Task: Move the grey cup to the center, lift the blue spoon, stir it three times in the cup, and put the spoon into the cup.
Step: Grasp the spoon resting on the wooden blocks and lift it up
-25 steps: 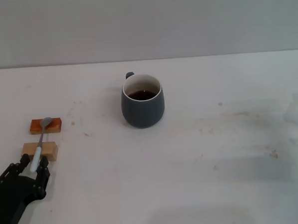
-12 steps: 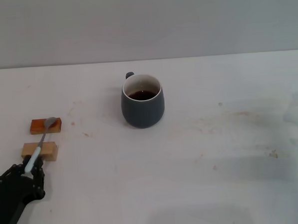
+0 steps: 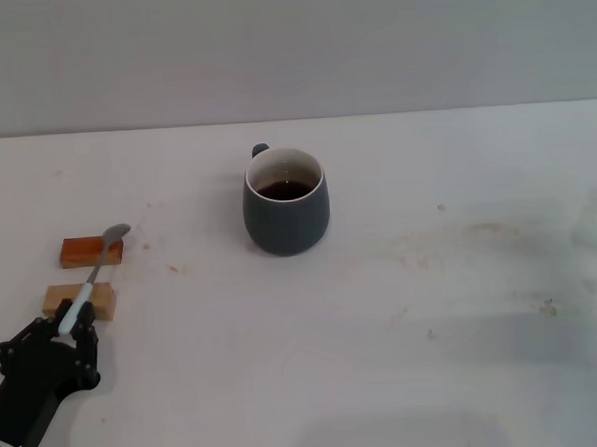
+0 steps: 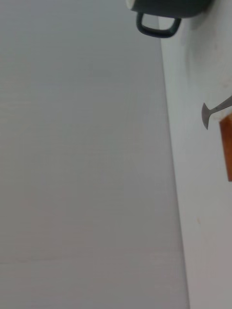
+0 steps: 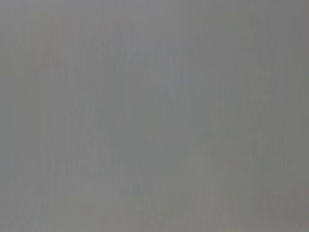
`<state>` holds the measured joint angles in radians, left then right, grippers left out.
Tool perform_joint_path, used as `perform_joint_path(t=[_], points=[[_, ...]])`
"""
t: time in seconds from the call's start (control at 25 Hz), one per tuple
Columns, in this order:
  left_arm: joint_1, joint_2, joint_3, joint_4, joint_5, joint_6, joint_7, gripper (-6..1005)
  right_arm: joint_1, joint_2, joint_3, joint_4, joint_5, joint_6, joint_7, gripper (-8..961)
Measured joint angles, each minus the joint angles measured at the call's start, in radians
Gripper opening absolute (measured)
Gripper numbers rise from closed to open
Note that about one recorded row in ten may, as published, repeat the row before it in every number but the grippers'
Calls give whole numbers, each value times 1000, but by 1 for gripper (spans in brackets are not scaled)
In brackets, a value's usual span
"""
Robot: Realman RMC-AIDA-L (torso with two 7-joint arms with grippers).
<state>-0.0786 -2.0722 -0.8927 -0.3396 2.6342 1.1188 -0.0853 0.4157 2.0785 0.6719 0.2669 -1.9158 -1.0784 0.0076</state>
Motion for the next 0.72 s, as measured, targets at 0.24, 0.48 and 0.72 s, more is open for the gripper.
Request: perform_joint_path(t=[0.24,0.48,0.72], points=[[17,16,10,-88,12,3,9,180,0,0,0,0,0,0,0,-1],[10,58,4,-187,60,-51,10,180,0,0,0,2,2,0,0,-1],[25,115,0,-335,87,-162,10,180,-2,0,1,7,2,0,0,-1]])
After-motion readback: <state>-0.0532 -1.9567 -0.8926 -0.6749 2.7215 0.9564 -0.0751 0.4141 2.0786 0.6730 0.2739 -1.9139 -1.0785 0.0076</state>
